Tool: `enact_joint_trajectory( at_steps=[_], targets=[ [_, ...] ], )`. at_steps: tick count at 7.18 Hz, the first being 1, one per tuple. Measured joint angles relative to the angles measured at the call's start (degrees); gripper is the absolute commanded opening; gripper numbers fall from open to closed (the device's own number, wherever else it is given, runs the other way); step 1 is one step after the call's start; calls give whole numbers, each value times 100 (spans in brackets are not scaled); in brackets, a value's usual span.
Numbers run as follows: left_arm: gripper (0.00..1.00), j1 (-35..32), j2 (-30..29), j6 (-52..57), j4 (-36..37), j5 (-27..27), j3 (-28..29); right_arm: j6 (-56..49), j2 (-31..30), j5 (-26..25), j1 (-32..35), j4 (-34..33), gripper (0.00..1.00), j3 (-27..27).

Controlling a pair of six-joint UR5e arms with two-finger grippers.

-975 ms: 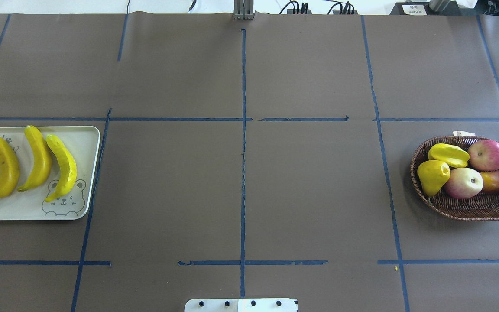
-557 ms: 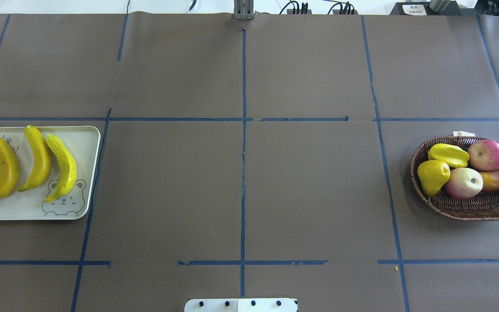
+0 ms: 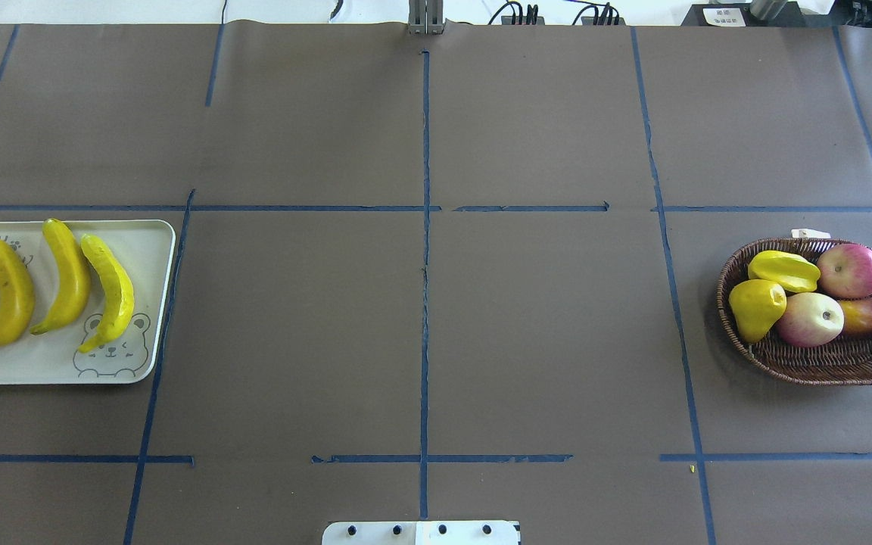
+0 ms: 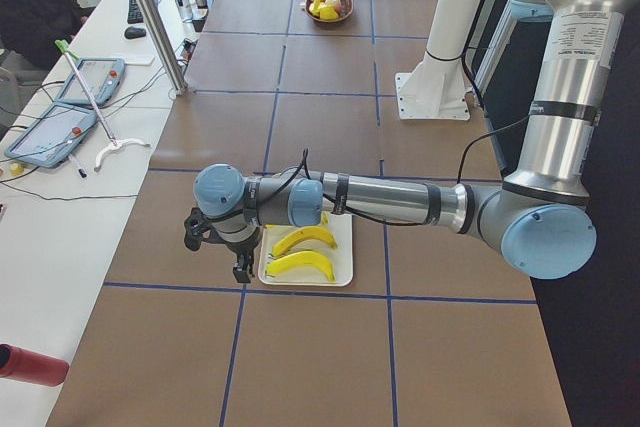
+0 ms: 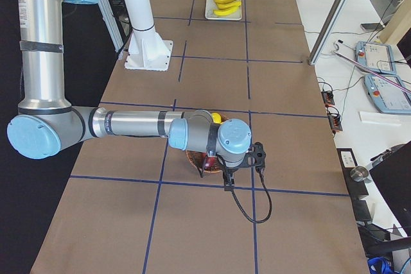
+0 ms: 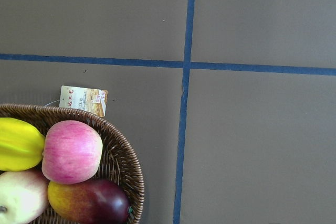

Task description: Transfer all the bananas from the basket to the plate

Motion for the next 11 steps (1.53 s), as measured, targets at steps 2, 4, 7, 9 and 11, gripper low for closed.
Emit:
enact_joint_trajectory(
  at_steps=[2,4,7,9,11],
  targets=[
    [100,-45,61,130,4,15,46,1,-7,5,1,0,100,-3],
    [100,-36,67,128,10,167,69,7,-8,5,7,0,100,6],
    [100,-32,68,121,-5,264,80,9,-9,3,9,0,100,14],
    [100,-34,101,122,-22,264,73,14,-9,4,8,0,100,10],
    [100,-34,191,124,-40,240,54,15,-9,2,9,0,100,26]
  ],
)
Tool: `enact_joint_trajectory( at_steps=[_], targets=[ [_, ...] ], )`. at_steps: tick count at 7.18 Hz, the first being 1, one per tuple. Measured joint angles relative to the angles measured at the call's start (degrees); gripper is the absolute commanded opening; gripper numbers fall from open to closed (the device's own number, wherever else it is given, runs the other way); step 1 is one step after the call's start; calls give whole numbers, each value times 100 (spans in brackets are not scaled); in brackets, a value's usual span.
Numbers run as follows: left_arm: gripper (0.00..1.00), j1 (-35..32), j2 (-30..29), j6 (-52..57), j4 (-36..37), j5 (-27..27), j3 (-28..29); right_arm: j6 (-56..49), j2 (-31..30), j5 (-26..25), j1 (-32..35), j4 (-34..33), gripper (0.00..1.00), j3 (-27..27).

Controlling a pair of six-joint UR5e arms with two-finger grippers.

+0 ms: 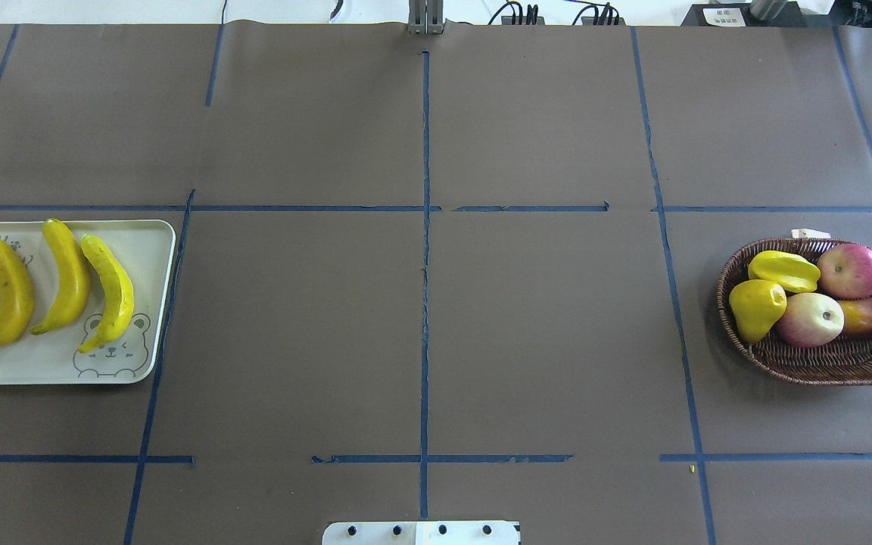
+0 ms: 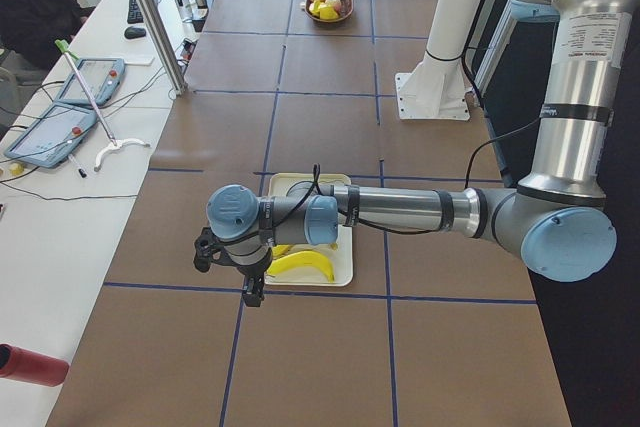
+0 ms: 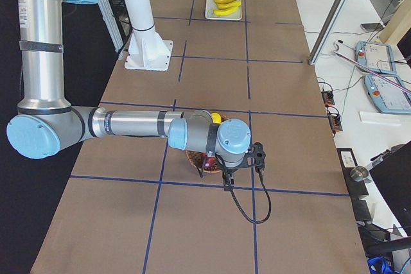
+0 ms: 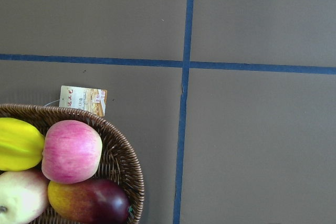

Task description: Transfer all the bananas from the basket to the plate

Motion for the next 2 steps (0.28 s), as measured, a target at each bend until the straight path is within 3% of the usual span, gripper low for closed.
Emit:
enact_joint_trajectory(
  at_steps=[2],
  targets=[
    [100,-1,28,8,-5,-12,3,-11,4,11,0,2,100,10]
  ],
)
